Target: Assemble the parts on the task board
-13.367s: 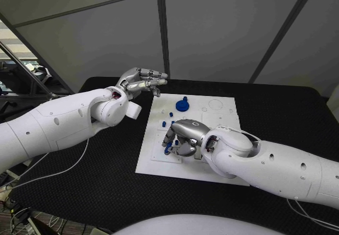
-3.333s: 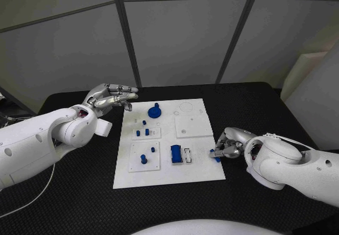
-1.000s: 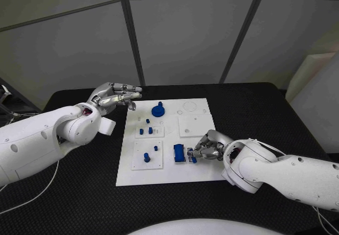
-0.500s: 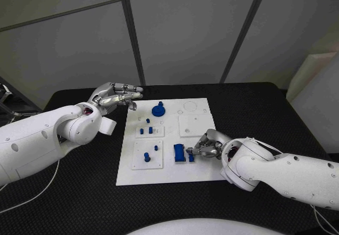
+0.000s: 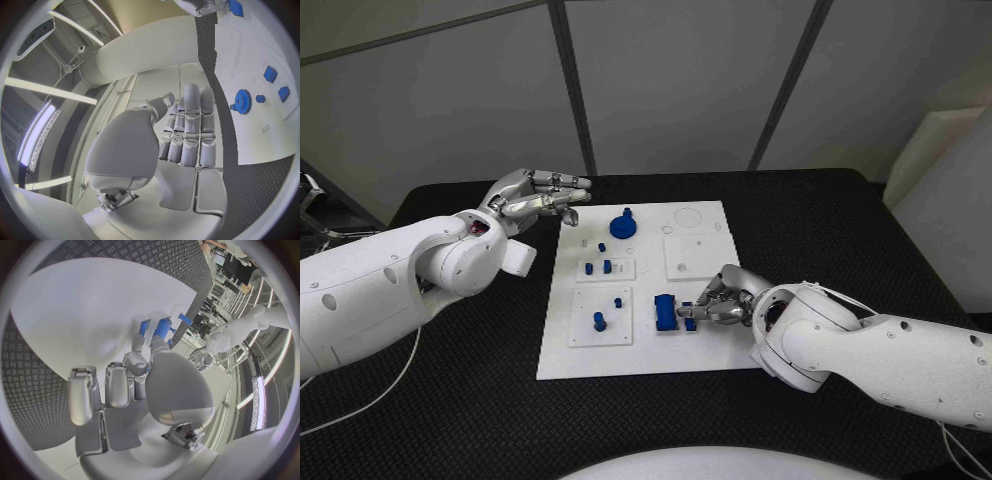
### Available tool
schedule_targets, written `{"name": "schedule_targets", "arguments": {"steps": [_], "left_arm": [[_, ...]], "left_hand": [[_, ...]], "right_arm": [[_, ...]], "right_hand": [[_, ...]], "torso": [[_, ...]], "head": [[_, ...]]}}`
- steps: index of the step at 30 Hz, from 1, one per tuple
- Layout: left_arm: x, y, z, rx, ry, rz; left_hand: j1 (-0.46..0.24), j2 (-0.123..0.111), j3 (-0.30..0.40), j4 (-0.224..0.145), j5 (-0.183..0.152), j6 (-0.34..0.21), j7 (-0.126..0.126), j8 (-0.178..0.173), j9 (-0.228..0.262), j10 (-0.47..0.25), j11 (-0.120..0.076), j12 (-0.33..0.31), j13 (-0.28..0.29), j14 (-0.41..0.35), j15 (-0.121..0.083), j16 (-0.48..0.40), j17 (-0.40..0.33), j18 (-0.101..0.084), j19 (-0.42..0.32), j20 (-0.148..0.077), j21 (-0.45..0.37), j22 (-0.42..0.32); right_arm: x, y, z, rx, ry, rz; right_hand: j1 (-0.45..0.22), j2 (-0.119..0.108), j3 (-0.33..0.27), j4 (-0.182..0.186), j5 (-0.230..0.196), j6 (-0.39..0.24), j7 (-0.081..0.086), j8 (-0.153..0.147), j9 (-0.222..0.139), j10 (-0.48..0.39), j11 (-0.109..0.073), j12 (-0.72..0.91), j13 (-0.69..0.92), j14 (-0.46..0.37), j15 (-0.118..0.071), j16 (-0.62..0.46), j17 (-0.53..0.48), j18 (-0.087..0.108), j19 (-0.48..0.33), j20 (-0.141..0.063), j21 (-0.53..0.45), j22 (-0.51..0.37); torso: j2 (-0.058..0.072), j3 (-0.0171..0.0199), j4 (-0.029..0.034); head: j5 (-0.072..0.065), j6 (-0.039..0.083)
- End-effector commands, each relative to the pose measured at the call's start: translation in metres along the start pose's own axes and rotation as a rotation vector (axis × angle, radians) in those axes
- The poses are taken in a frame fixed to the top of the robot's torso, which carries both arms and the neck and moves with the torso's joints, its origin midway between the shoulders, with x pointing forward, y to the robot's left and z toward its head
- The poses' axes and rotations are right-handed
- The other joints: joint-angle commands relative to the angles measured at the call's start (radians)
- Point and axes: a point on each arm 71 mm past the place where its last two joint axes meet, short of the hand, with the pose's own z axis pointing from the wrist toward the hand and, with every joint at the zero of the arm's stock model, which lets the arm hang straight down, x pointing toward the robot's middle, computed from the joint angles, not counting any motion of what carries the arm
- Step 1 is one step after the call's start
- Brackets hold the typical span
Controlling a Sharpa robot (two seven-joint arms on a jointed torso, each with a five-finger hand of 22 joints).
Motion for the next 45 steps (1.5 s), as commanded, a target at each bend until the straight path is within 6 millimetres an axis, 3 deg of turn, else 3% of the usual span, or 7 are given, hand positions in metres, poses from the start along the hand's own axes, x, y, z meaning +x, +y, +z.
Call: {"name": "schedule_targets", "arguments": {"steps": [1, 13, 29, 35, 39, 41, 45], "left_arm": [[0.001, -0.001, 0.000, 0.003, 0.011, -0.007], [0.000, -0.001, 0.000, 0.002, 0.009, -0.007], [0.000, -0.001, 0.000, 0.004, 0.008, -0.007], [-0.002, 0.001, 0.001, -0.001, -0.016, -0.040], [-0.004, 0.005, 0.001, -0.003, -0.040, -0.090], [-0.006, 0.009, 0.002, -0.001, -0.067, -0.122], [-0.012, 0.017, 0.006, 0.006, -0.138, -0.163]], "left_hand": [[0.000, 0.006, -0.003, -0.001, -0.003, 0.002, 0.002, -0.003, 0.002, -0.001, 0.004, 0.003, 0.002, -0.010, 0.000, -0.002, -0.002, -0.012, -0.005, 0.003, -0.001, -0.001], [0.000, 0.006, -0.003, -0.001, -0.003, 0.002, 0.002, -0.003, 0.002, -0.001, 0.004, 0.003, 0.002, -0.010, 0.000, -0.002, -0.002, -0.012, -0.005, 0.003, -0.001, -0.001], [-0.002, 0.005, -0.006, 0.000, -0.004, 0.000, 0.002, -0.006, 0.002, -0.003, 0.006, 0.002, 0.002, -0.010, 0.001, -0.005, -0.002, -0.012, -0.005, 0.003, -0.003, -0.002], [-0.034, -0.011, -0.022, 0.017, -0.007, -0.013, 0.004, -0.017, 0.000, -0.022, 0.015, -0.008, -0.002, -0.109, 0.022, -0.079, -0.031, -0.020, -0.075, 0.018, -0.066, -0.032], [-0.053, -0.012, -0.053, 0.037, -0.008, -0.031, 0.007, -0.024, -0.004, -0.047, 0.031, -0.017, -0.011, -0.210, 0.057, -0.203, -0.091, -0.028, -0.160, 0.046, -0.179, -0.101], [-0.057, -0.006, -0.072, 0.048, -0.003, -0.049, 0.005, -0.024, -0.011, -0.064, 0.046, -0.021, -0.017, -0.283, 0.090, -0.310, -0.140, -0.042, -0.257, 0.073, -0.286, -0.171], [-0.050, 0.001, -0.099, 0.058, -0.005, -0.074, -0.004, -0.025, -0.027, -0.094, 0.047, -0.023, -0.020, -0.366, 0.116, -0.450, -0.206, -0.036, -0.367, 0.110, -0.419, -0.275]], "right_arm": [[0.000, 0.000, -0.002, 0.000, 0.007, -0.033], [-0.006, -0.006, -0.003, -0.007, -0.023, -0.090], [-0.014, -0.006, -0.009, -0.125, -0.043, 0.024], [-0.034, -0.008, 0.003, -0.279, 0.009, 0.245], [-0.050, -0.010, 0.020, -0.347, 0.043, 0.420], [-0.062, -0.012, 0.035, -0.378, 0.049, 0.535], [-0.079, -0.014, 0.061, -0.412, 0.024, 0.689]], "right_hand": [[0.044, 0.000, 0.007, -0.024, -0.006, 0.005, 0.001, -0.002, 0.005, 0.002, 0.002, 0.001, 0.001, 0.044, -0.005, 0.003, -0.001, -0.006, 0.104, -0.005, 0.001, 0.261], [0.180, 0.012, 0.033, -0.126, -0.006, 0.007, -0.005, -0.010, 0.009, -0.004, -0.003, -0.005, 0.000, 0.043, -0.009, 0.002, 0.000, -0.006, 0.104, -0.010, 0.000, 0.260], [0.055, -0.016, -0.036, -0.068, 0.004, -0.011, 0.010, -0.018, 0.008, -0.022, 0.010, -0.068, -0.043, 0.030, 0.000, -0.033, -0.053, 0.006, 0.081, -0.003, -0.040, 0.222], [0.107, -0.003, -0.021, -0.076, -0.001, -0.137, 0.053, -0.013, -0.012, -0.192, 0.051, -0.457, -0.327, -0.073, 0.035, -0.309, -0.399, 0.082, -0.084, 0.027, -0.332, -0.043], [0.179, 0.023, -0.002, -0.106, 0.004, -0.220, 0.096, -0.019, -0.041, -0.328, 0.102, -0.629, -0.466, -0.230, 0.083, -0.613, -0.681, 0.160, -0.346, 0.066, -0.794, -0.423], [0.216, 0.030, 0.003, -0.128, 0.004, -0.250, 0.133, -0.020, -0.094, -0.385, 0.147, -0.731, -0.578, -0.323, 0.132, -0.746, -0.753, 0.157, -0.438, 0.106, -0.948, -0.525], [0.245, 0.043, 0.007, -0.156, 0.016, -0.266, 0.153, -0.019, -0.191, -0.400, 0.184, -0.815, -0.711, -0.453, 0.190, -0.920, -0.866, 0.150, -0.528, 0.156, -1.119, -0.644]], "torso": [[0.000, -0.0005, -0.0001], [0.001, 0.0003, -0.0002], [-0.003, 0.0003, -0.0027], [-0.012, -0.0024, -0.0036], [-0.026, -0.0063, -0.0040], [-0.041, -0.0104, -0.0064], [-0.057, -0.0137, -0.0110]], "head": [[0.000, 0.000], [-0.001, 0.002], [-0.003, 0.014], [-0.009, 0.029], [-0.011, 0.041], [-0.008, 0.051], [-0.003, 0.084]]}}
